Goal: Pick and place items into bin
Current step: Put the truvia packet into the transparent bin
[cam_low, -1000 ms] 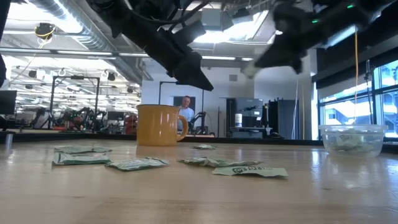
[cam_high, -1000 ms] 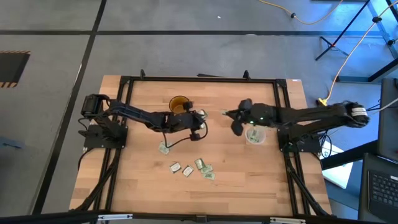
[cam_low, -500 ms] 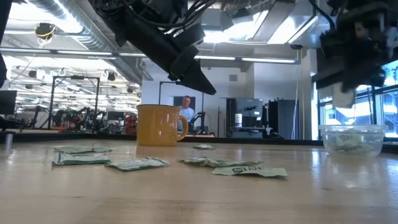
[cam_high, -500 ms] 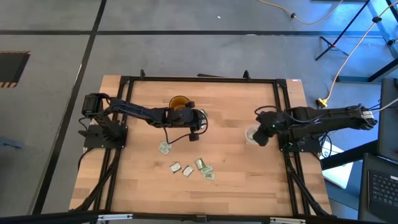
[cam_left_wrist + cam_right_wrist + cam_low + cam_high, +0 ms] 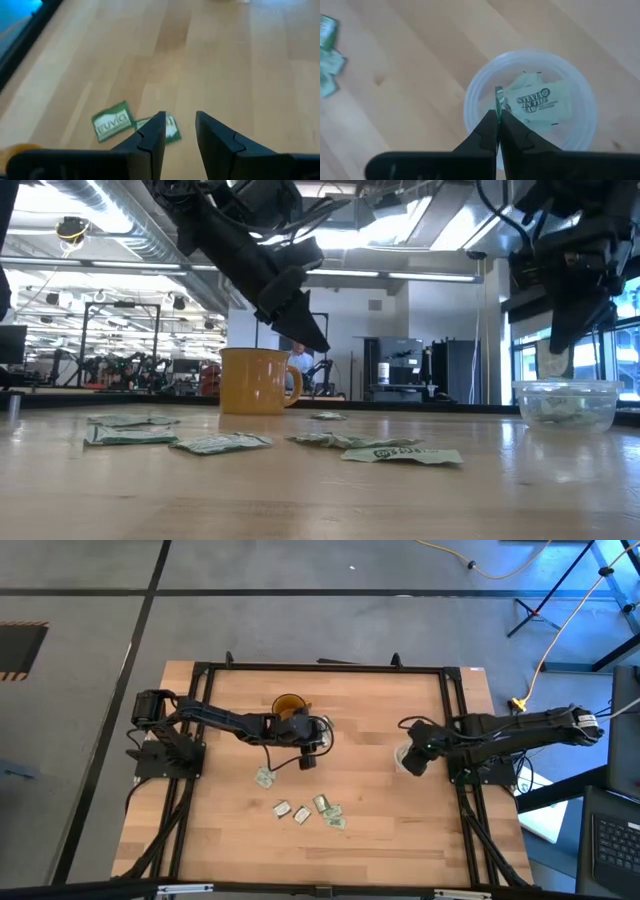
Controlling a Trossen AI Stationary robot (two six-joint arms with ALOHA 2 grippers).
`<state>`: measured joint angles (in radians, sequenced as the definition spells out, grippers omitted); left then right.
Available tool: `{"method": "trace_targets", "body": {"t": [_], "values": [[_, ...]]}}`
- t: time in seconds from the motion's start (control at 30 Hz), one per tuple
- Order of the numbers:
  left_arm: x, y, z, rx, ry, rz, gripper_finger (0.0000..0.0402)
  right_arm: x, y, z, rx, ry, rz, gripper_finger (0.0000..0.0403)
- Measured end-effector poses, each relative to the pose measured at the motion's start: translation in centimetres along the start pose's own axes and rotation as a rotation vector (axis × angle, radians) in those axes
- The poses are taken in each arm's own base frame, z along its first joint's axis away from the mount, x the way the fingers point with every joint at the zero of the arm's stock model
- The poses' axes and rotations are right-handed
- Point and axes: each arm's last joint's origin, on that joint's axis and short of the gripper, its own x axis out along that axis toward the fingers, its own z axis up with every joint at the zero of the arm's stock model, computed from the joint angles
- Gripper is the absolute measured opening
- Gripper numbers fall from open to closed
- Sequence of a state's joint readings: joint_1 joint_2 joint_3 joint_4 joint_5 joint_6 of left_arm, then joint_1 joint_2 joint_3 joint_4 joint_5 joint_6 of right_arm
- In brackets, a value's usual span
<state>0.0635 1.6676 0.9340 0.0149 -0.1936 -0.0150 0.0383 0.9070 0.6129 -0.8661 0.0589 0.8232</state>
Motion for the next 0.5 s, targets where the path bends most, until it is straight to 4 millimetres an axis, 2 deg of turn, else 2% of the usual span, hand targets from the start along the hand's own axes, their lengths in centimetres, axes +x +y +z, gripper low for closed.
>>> {"method": "trace_targets", "body": {"t": [0.33, 0.5], "values": [[0.0, -0.4, 0.0, -0.001, 0.001, -0.113, 0.0102, 1.6, 0.4, 0.2, -0.019, 0.066, -0.058, 0.0006], [0.0, -0.4, -0.1, -0.002, 0.013, -0.147, 0.0102, 2.1, 0.8, 0.5, -0.017, 0.074, -0.028, 0.0006]]}}
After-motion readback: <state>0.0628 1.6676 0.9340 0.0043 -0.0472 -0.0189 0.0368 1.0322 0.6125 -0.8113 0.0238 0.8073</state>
